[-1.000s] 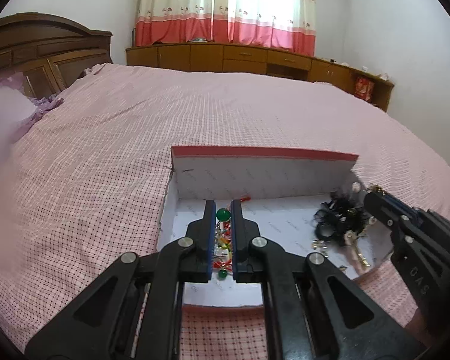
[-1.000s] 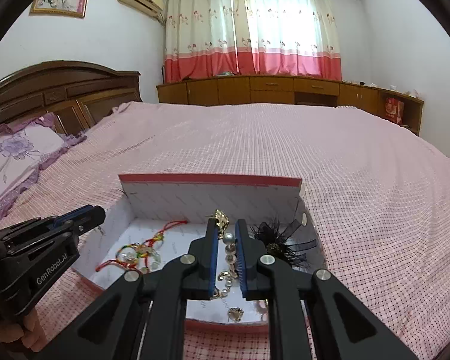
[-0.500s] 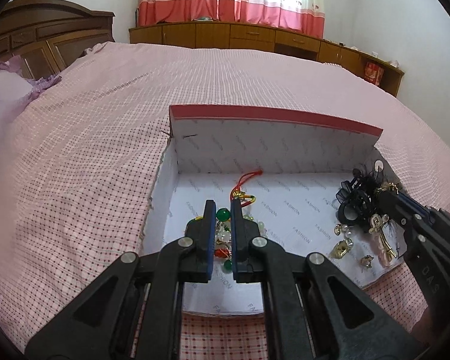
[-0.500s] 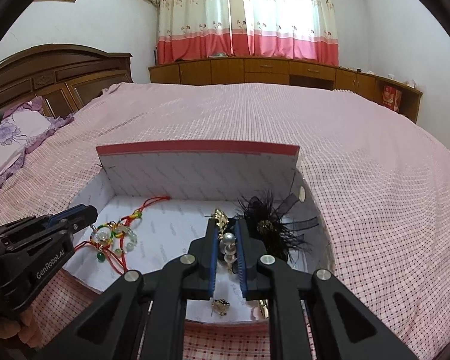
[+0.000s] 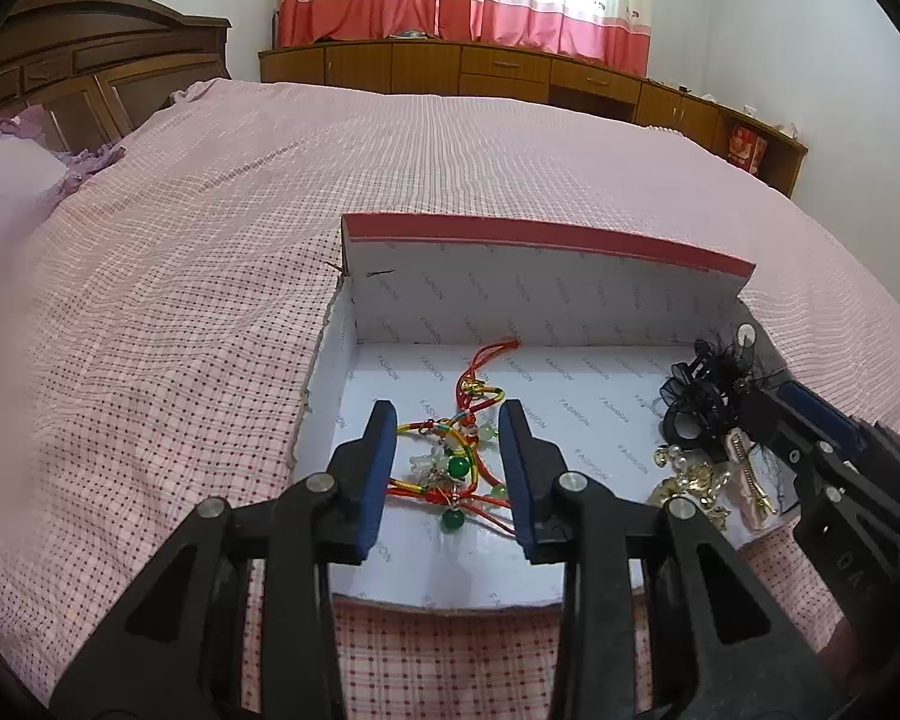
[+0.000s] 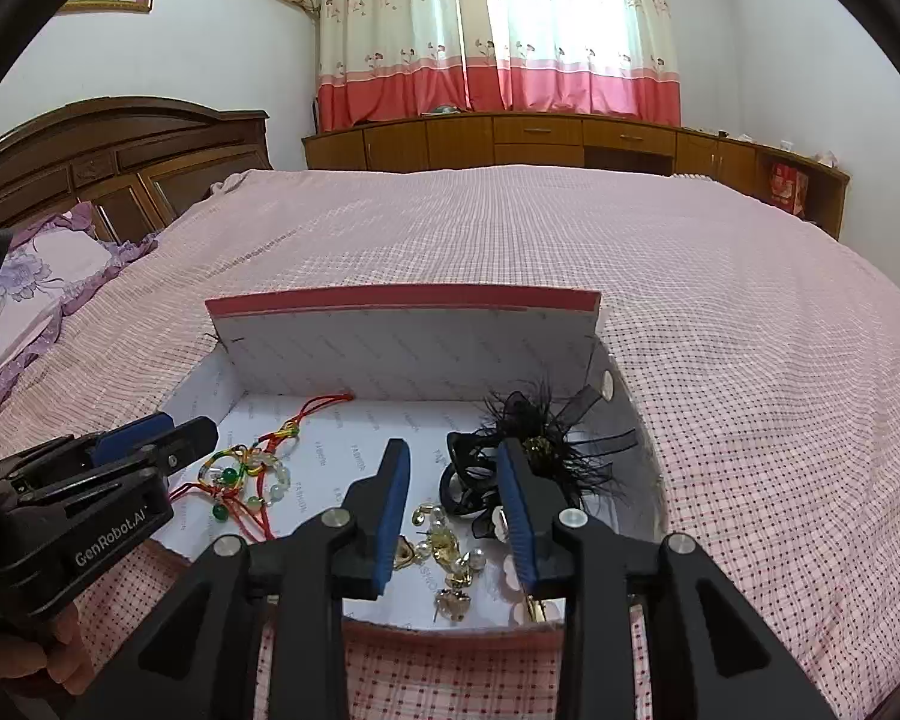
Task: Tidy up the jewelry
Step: 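Open left tool releasing the green earring while right tool releases the gold pendant, then lift both open tools out of the shoebox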
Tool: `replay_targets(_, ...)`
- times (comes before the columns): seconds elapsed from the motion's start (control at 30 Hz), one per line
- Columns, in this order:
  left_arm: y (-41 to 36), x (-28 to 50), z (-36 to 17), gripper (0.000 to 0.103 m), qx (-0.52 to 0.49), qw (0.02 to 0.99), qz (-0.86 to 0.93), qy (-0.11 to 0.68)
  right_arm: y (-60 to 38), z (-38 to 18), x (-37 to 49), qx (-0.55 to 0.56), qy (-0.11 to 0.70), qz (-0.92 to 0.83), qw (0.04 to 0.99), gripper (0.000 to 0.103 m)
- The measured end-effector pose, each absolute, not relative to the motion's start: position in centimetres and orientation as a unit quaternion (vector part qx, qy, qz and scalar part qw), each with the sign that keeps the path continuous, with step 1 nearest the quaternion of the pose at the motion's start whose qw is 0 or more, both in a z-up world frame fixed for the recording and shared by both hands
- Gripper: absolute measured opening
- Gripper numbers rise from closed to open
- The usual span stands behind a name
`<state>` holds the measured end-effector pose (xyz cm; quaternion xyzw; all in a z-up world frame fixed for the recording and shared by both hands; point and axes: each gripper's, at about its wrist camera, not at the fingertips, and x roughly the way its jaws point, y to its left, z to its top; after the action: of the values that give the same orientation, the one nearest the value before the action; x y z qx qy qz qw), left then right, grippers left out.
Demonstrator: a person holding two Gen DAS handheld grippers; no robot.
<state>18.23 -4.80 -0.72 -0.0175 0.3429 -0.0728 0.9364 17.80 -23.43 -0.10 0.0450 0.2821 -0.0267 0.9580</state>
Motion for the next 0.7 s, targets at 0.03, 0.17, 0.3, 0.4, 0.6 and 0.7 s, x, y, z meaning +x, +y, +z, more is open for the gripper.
replay_targets(0.03,-4.8,18.1,-0.6,0.027,-0.019,0.937,-0.073,0.342,-23.4,0.0,17.6,0.047,0.281,-0.025,0.958,0.033)
replay_targets(0.17,-4.5,17.3,0.2,0.028,-0.024,0.937,-0.075,0.339,-23.3,0.5,16.8,0.050,0.275,-0.021,0.960,0.033)
replay_targets(0.3,-4.2,16.3,0.8,0.030,-0.025,0.938,-0.078,0.337,-23.1,1.0,15.7,0.054,0.272,-0.018,0.961,0.037)
replay_targets(0.4,-4.0,15.5,1.3,0.031,-0.029,0.937,-0.078,0.338,-23.1,1.4,14.6,0.061,0.271,-0.015,0.961,0.040)
replay_targets(0.6,-3.7,13.8,1.7,0.034,-0.033,0.935,-0.079,0.346,-22.7,2.1,12.5,0.058,0.271,-0.010,0.961,0.044)
replay_targets(0.7,-3.8,12.9,1.8,0.035,-0.032,0.934,-0.079,0.347,-22.4,2.4,11.3,0.056,0.271,-0.008,0.961,0.047)
